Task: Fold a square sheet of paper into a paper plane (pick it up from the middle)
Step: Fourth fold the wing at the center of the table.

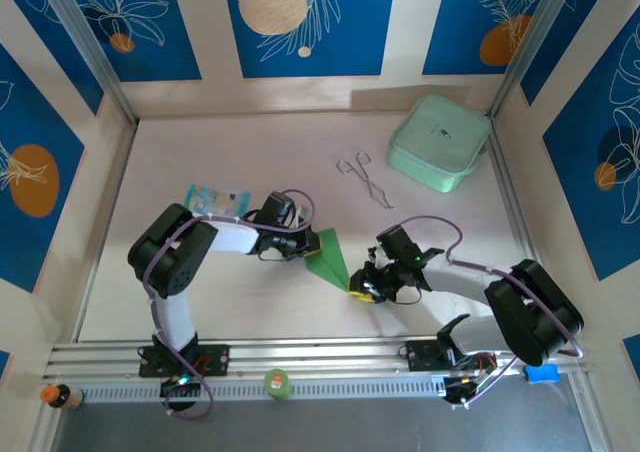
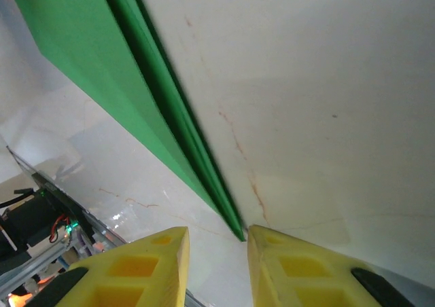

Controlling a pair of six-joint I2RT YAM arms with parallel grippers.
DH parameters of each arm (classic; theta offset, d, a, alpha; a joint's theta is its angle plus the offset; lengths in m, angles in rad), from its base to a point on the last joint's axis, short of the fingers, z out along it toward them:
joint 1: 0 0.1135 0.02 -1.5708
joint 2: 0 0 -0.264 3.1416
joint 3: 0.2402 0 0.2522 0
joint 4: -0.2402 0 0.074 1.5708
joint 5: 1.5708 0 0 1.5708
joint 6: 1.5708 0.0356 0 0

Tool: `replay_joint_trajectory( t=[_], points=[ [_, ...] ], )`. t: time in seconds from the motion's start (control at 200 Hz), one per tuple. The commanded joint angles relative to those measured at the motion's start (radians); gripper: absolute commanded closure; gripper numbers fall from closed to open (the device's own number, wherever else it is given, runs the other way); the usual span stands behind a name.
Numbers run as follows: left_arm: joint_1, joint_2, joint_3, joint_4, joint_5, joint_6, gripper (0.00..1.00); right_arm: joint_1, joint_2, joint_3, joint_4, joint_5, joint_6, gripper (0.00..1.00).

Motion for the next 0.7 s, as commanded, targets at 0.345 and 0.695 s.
replay_joint_trajectory(
  t=[0.345,0.695],
  points=[
    [0.006,-0.043,0.06,-0.009,0.031,0.013,0.9,-0.038,-0.082,-0.049,-0.036,-0.016,0.023,0.7],
    [0.011,0.041,0.044,-0.06,-0.005,0.043,0.91,-0.035,-0.046,-0.049,0.016,-0.059,0.026,0.7]
  ],
)
